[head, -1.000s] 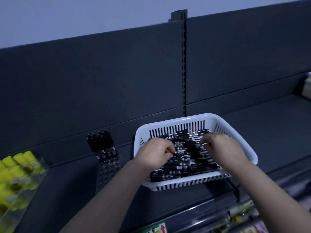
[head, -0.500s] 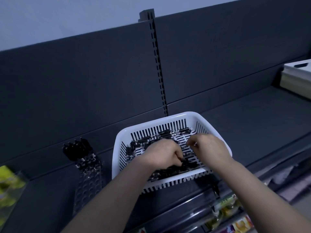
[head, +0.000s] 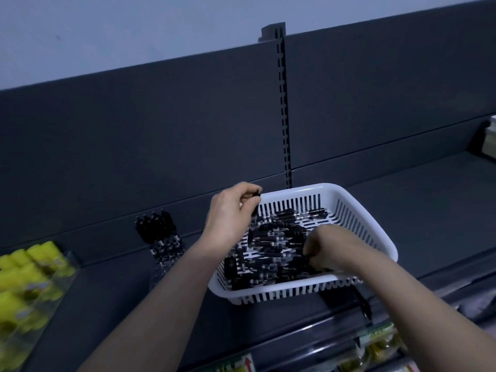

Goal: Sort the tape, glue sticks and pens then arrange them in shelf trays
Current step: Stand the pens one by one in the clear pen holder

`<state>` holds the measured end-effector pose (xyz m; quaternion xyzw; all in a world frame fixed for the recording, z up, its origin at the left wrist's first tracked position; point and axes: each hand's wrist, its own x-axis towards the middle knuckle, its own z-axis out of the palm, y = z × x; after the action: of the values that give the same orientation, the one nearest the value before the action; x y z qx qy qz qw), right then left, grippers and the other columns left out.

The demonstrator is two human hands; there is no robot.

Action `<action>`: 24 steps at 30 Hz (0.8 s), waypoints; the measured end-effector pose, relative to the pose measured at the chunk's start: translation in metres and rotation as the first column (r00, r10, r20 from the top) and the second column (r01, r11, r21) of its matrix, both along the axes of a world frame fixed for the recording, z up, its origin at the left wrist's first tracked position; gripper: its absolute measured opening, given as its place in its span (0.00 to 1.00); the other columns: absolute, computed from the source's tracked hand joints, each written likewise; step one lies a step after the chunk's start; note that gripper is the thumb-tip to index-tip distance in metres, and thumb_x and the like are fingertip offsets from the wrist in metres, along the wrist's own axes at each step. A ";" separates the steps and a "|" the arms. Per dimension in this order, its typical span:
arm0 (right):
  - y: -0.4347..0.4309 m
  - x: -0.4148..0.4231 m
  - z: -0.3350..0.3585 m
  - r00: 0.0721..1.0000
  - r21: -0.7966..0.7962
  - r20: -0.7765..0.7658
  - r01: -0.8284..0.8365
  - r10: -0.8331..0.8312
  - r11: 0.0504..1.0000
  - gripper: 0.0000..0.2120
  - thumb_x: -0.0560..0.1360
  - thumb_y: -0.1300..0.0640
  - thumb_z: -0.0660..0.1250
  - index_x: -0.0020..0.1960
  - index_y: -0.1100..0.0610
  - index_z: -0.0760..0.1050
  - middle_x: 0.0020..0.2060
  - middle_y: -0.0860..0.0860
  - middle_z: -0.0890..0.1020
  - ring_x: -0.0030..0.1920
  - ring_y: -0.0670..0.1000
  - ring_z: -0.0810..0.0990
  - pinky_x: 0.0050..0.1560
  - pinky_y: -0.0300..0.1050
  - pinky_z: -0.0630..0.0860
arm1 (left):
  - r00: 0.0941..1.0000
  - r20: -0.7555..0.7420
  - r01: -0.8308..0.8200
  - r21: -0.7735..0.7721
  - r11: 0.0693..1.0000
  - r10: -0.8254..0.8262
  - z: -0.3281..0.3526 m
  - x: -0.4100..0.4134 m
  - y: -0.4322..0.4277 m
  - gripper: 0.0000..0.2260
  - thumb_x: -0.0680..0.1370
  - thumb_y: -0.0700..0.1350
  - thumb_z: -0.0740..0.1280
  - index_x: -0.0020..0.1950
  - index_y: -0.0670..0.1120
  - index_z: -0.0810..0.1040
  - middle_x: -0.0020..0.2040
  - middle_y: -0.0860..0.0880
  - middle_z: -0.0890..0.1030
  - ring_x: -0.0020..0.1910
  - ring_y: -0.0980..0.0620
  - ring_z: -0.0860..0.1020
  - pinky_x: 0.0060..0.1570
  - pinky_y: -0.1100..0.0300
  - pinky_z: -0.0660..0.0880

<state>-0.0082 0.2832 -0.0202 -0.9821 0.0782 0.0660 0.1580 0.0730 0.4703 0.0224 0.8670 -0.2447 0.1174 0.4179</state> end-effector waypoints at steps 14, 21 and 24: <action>0.132 0.051 0.058 0.754 0.452 0.656 -0.353 -0.037 0.819 0.09 0.73 0.57 0.72 0.50 0.48 0.76 0.37 0.44 0.79 0.38 0.40 0.78 0.42 0.31 0.73 | 0.864 0.220 -0.439 -0.114 0.891 0.453 0.020 0.018 0.159 0.10 0.78 0.41 0.67 0.58 0.51 0.78 0.47 0.53 0.79 0.47 0.56 0.77 0.50 0.60 0.74; 0.169 0.070 0.028 0.816 0.332 0.571 -0.331 0.091 0.883 0.11 0.74 0.59 0.71 0.55 0.51 0.79 0.44 0.43 0.81 0.43 0.44 0.79 0.49 0.37 0.75 | 0.865 0.206 -0.450 -0.088 0.889 0.458 -0.011 0.035 0.196 0.09 0.76 0.40 0.69 0.54 0.48 0.80 0.45 0.51 0.80 0.43 0.55 0.78 0.46 0.64 0.71; 0.175 0.073 0.018 0.839 0.299 0.534 -0.306 0.108 0.904 0.11 0.74 0.58 0.70 0.56 0.50 0.79 0.45 0.43 0.81 0.45 0.43 0.79 0.50 0.36 0.74 | 0.877 0.199 -0.428 -0.090 0.899 0.437 -0.020 0.039 0.198 0.08 0.75 0.39 0.70 0.53 0.48 0.80 0.43 0.52 0.79 0.40 0.56 0.76 0.44 0.64 0.71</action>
<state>0.0649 0.4579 -0.0019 -0.9191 -0.0884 -0.1628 0.3478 0.1124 0.6685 0.0026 0.8727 -0.0858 0.3058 0.3708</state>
